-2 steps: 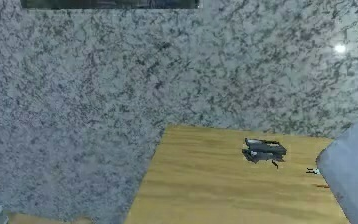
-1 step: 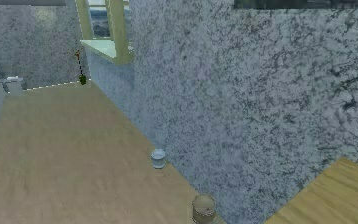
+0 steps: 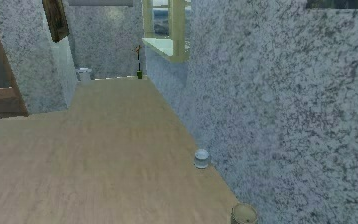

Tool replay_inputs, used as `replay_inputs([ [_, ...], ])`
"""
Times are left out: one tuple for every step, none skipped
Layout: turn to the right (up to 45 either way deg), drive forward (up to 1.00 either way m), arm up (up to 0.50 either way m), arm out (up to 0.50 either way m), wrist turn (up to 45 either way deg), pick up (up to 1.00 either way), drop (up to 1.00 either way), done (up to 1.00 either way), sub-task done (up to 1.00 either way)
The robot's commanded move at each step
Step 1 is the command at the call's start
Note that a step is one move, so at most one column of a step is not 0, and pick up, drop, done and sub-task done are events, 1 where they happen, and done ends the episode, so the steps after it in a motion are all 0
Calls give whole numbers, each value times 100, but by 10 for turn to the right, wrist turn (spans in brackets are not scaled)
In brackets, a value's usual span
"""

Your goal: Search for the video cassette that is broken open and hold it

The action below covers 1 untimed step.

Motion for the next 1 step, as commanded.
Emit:
replay_inputs([
  [0,0,50,0,0,0,0,0,0],
])
